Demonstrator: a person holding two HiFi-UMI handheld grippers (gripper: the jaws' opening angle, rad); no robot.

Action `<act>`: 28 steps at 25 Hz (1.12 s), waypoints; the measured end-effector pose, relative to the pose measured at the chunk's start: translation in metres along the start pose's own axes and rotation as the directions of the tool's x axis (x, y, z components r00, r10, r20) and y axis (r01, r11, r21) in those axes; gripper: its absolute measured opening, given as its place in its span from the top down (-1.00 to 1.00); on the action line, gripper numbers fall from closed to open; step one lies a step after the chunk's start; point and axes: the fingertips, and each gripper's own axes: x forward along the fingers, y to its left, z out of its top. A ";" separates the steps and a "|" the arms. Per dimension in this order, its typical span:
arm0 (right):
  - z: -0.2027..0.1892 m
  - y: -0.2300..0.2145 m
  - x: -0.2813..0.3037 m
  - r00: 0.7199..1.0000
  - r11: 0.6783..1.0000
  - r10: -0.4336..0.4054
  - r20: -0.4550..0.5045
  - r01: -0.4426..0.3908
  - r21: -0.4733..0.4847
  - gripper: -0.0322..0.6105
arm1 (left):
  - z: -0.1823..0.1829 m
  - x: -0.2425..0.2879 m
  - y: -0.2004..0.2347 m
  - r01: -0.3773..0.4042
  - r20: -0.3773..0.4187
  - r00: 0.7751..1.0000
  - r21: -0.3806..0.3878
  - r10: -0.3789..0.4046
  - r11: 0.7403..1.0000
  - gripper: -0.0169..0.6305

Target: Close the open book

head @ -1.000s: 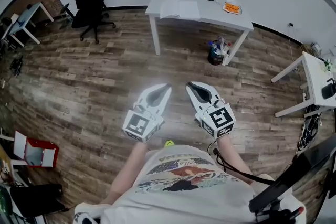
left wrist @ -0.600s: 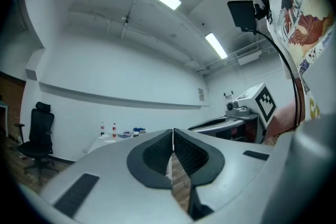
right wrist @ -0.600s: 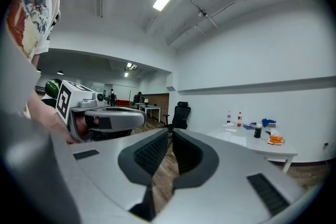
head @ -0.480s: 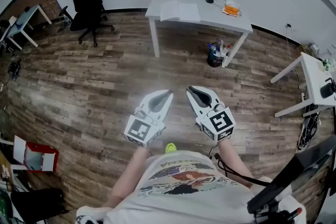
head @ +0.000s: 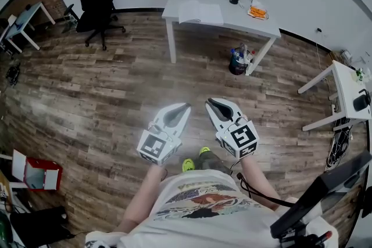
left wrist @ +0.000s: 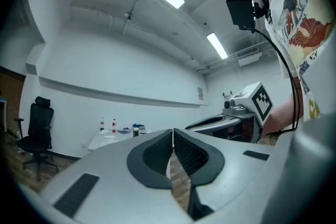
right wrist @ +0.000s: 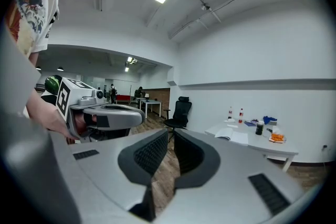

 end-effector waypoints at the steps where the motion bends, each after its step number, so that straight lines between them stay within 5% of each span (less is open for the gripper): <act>1: -0.001 -0.001 0.002 1.000 1.000 0.001 -0.003 -0.001 0.000 0.80 | -0.001 0.001 0.002 0.000 -0.001 1.000 -0.003 0.000 1.000 0.91; 18: -0.007 -0.071 0.056 1.000 1.000 0.004 -0.018 -0.003 0.025 0.80 | -0.017 0.054 0.060 -0.045 -0.034 0.998 -0.038 0.044 0.998 0.91; 28: 0.003 -0.149 0.100 0.998 0.999 0.049 -0.024 -0.049 0.006 0.80 | -0.008 0.134 0.105 -0.068 -0.047 0.997 -0.009 0.068 0.998 0.91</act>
